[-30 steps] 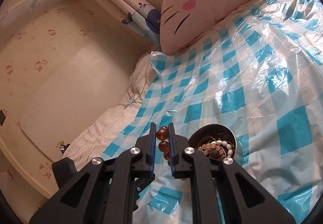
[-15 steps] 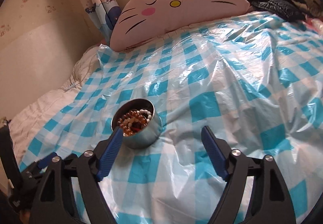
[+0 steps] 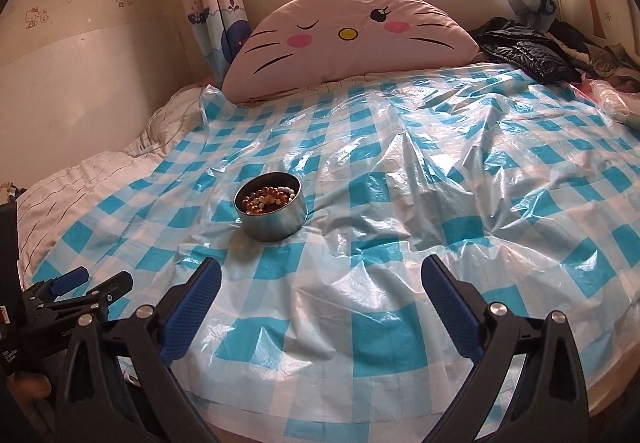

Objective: Organize jewelry

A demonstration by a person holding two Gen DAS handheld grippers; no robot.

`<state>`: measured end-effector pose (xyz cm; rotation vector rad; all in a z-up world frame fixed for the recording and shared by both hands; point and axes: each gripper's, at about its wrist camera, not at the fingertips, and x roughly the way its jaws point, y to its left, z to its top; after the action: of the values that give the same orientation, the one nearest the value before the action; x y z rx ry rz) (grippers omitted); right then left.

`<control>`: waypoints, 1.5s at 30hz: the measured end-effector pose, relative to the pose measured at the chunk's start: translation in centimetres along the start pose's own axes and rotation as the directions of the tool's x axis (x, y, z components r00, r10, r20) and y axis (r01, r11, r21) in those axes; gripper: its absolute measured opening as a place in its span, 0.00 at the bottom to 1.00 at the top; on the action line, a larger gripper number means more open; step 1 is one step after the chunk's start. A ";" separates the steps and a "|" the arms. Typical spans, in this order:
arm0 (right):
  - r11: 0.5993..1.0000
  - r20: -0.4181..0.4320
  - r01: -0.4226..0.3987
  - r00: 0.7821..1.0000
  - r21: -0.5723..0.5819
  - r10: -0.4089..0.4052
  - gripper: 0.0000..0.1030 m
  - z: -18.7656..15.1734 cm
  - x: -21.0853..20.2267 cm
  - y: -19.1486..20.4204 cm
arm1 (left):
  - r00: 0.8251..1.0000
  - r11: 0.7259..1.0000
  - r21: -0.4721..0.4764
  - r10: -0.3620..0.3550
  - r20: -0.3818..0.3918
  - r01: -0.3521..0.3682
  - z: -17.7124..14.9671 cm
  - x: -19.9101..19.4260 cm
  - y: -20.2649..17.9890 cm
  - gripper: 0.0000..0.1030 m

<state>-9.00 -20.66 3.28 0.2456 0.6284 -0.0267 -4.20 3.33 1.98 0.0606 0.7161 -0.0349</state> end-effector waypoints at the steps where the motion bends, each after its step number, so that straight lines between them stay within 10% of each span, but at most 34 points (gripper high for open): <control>1: 1.000 -0.001 0.005 1.000 0.010 -0.005 0.93 -0.2 -0.3 -0.3 | 1.000 1.000 0.000 0.003 0.010 -0.003 -0.1 -0.2 0.0 0.93; 45: 0.995 0.039 0.085 0.996 -0.045 -0.084 0.93 -0.7 -1.3 0.6 | 0.994 0.986 0.127 -0.108 0.013 0.106 -0.2 -0.9 -2.2 0.93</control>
<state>-10.41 -19.99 3.60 0.1733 0.6020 -0.0978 -5.15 1.21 2.30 0.1427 0.6960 -0.1837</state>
